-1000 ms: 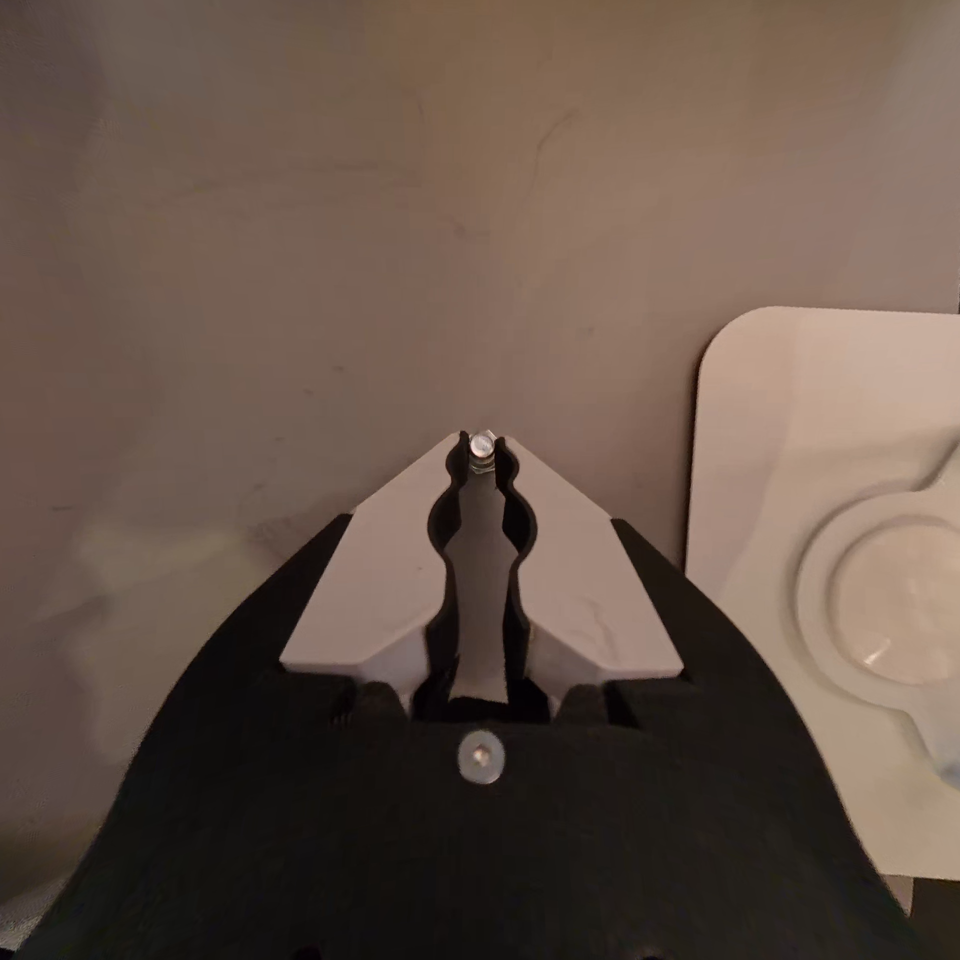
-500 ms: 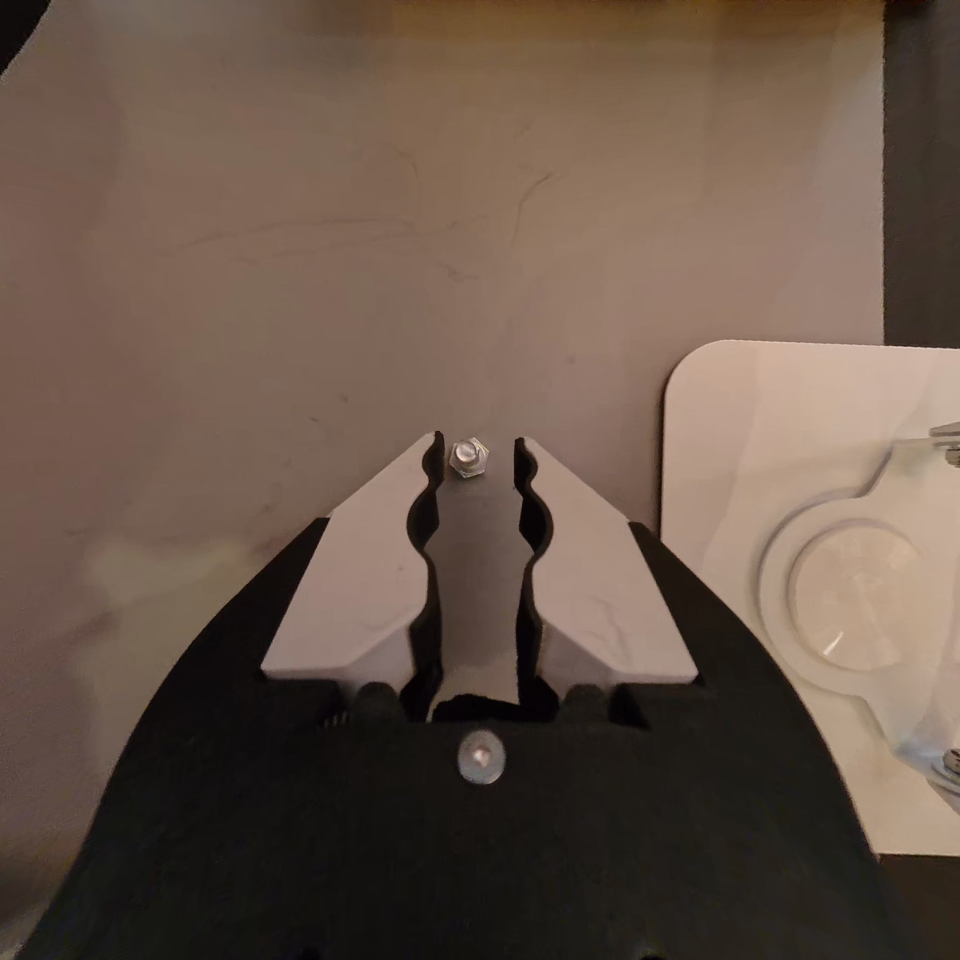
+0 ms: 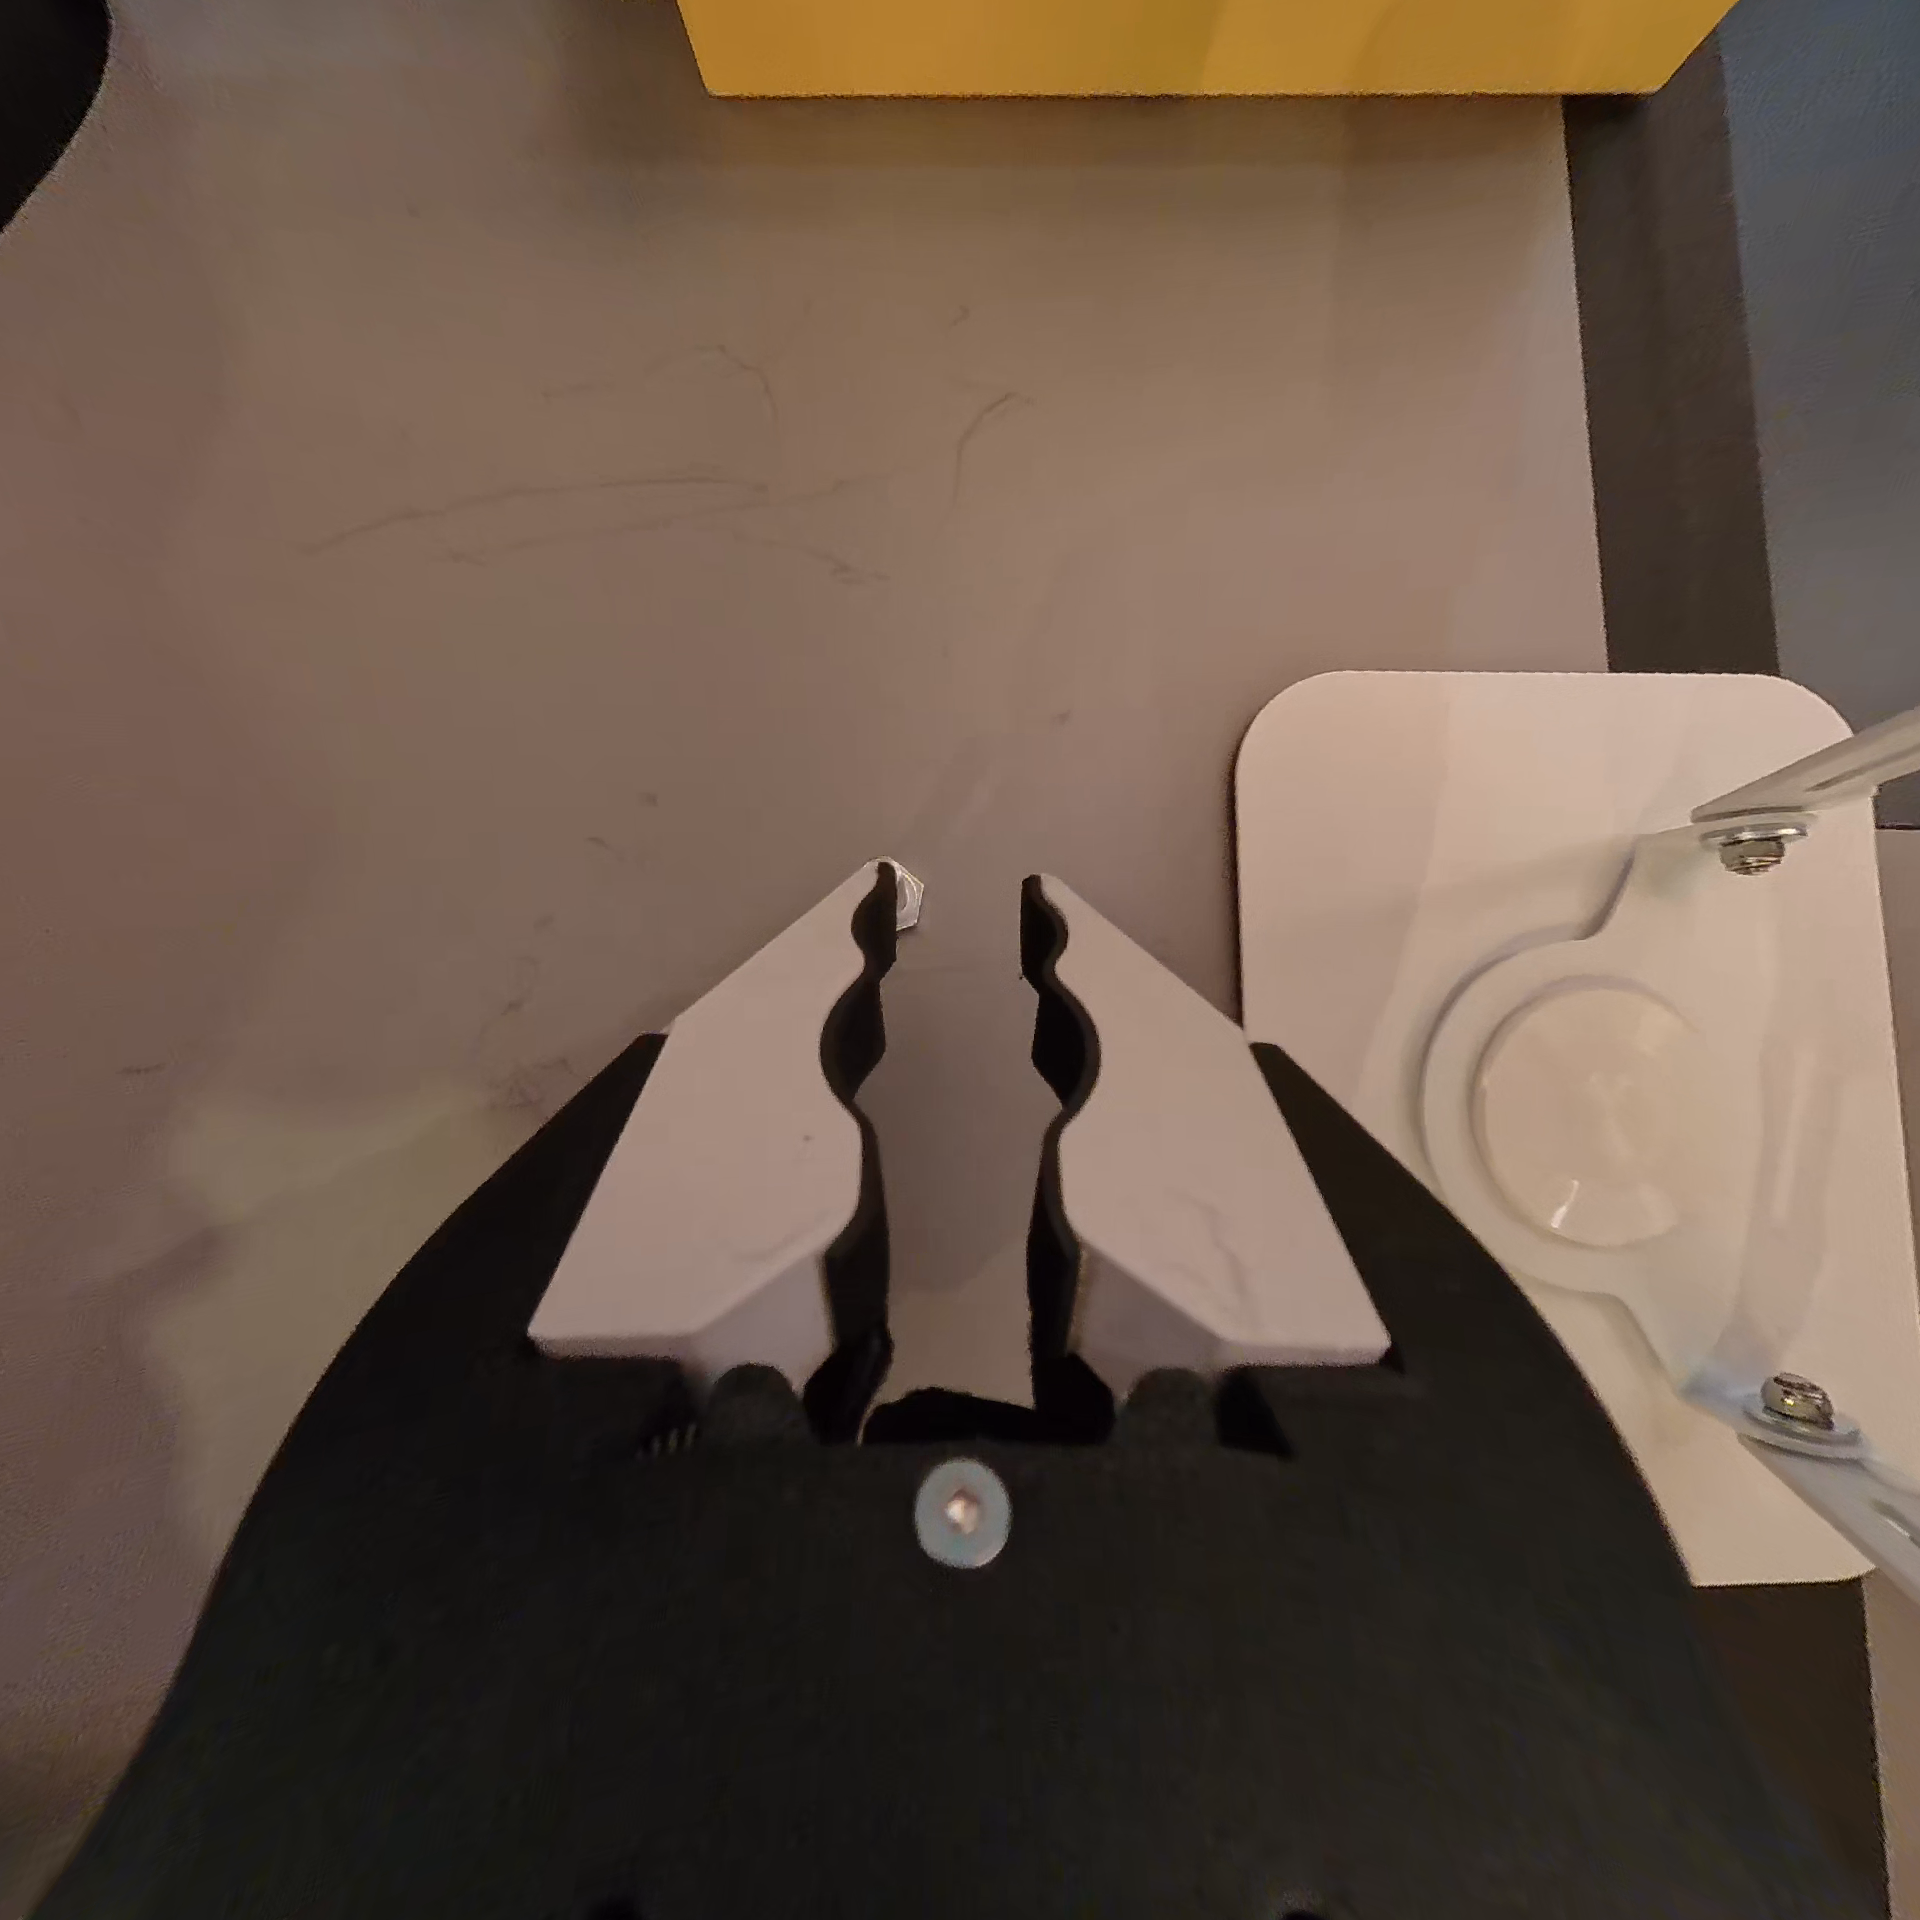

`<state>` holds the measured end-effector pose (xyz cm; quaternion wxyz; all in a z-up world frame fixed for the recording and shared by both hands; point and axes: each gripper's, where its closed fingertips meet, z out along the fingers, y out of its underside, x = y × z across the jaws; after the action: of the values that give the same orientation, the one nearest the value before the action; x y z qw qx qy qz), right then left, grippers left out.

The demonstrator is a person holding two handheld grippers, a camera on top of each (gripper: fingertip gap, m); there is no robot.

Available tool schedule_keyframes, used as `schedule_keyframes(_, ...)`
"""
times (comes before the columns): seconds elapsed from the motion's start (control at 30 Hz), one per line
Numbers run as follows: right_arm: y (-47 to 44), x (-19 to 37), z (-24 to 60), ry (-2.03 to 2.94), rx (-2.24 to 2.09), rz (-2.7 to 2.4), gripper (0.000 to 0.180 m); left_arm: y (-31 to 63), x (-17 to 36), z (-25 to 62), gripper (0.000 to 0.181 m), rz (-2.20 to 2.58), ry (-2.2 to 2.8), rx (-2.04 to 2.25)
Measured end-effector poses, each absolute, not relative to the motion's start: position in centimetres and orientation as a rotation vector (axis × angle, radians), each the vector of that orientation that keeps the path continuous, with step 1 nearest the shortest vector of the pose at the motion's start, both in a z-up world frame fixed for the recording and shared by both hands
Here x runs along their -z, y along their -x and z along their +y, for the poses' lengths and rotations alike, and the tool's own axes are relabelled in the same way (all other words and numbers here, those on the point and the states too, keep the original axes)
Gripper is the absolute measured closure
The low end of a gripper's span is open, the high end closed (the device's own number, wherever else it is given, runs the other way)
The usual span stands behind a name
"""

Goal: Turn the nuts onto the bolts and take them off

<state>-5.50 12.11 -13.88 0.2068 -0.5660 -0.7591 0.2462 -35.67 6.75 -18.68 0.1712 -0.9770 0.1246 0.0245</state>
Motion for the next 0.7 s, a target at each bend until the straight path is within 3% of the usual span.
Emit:
schedule_keyframes(0.23, 6.8, 9.2, 12.9, 1.447, -0.735, -1.937, 0.151, 33.9, 11.1, 7.4, 0.165, 0.275, 2.497, 0.028)
schedule_keyframes(0.33, 8.1, 4.3, 12.3, 1.239, -0.760, -1.796, 0.142, 28.9, 4.9, 7.9, 0.165, 0.332, 2.237, 0.313)
schedule_keyframes(0.47, 9.4, -3.0, 9.2, 0.904, -0.771, -1.610, 0.146, 21.5, -3.1, 6.7, 0.165, 0.392, 1.898, 0.758)
schedule_keyframes(0.7, 10.9, -7.6, 2.9, 0.565, -0.642, -1.516, 0.140, 13.4, -7.8, 2.9, 0.165, 0.496, 1.573, 1.216)
